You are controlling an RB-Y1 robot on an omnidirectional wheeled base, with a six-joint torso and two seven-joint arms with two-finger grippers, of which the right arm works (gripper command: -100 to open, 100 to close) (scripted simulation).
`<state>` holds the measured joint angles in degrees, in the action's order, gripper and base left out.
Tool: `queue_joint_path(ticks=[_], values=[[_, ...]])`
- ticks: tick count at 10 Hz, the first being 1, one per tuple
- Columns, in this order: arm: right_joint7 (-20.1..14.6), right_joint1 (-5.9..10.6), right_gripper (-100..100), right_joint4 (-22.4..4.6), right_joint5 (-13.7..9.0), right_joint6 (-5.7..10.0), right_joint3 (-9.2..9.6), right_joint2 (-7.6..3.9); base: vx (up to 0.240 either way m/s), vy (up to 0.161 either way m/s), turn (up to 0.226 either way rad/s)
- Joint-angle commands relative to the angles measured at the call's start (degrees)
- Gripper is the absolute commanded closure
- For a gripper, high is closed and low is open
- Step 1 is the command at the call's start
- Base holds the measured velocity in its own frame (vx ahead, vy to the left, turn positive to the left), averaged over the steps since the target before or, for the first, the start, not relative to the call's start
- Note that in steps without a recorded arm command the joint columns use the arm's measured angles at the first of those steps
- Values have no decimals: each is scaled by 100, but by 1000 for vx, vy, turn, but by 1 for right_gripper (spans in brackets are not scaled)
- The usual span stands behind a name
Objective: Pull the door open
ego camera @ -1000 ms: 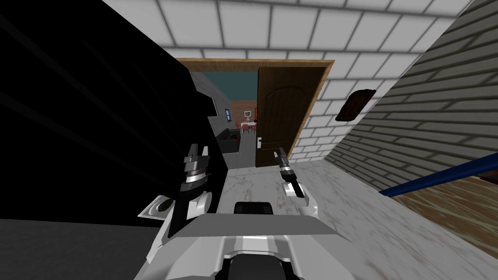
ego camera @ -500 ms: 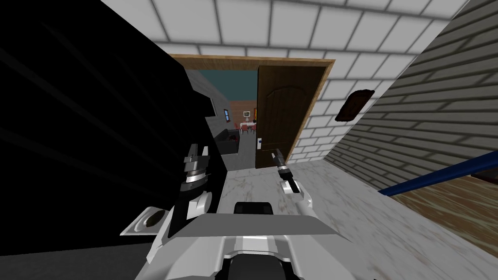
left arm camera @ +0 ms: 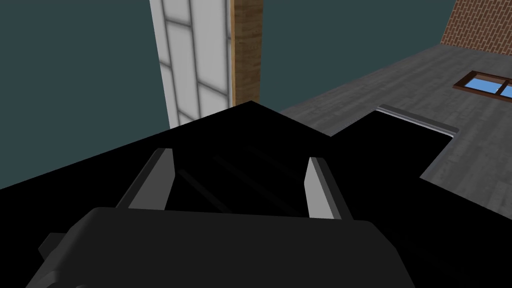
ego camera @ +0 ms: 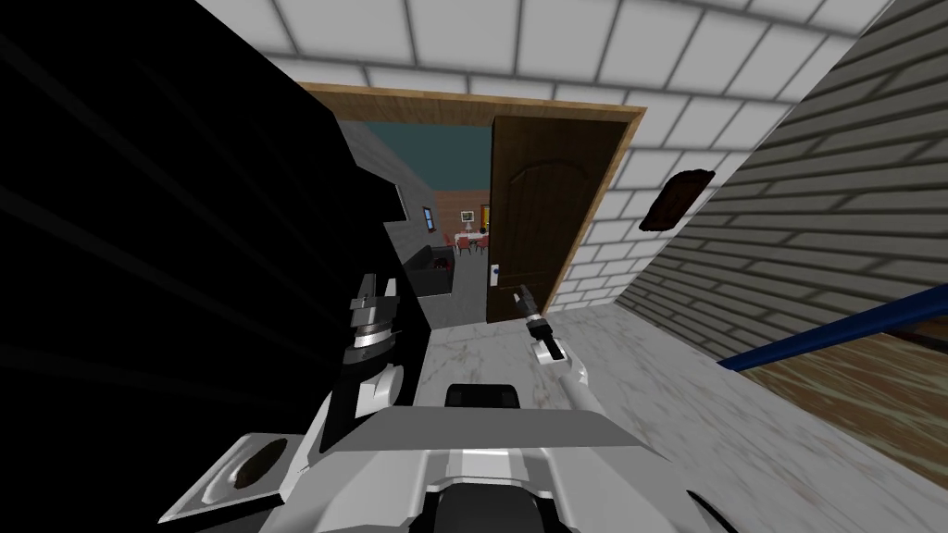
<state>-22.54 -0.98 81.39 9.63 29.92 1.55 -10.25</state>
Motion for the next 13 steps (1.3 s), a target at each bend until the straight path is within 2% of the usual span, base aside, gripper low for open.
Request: queue_joint_path(ticks=[1,3,4,7,8,13], values=[[-51,100,-100,-205,15,-5,-1,-45,58,34,-11],[-154,305,-100,-532,84,-23,27,-118,67,30,-41],[-154,305,-100,-570,84,-23,27,-118,57,24,-14],[-303,599,-100,-1067,184,-49,67,-221,73,36,-40],[-303,599,-100,-1093,184,-49,67,-221,59,29,-9],[-525,1037,-100,-1874,332,-88,127,-374,85,37,-35]])
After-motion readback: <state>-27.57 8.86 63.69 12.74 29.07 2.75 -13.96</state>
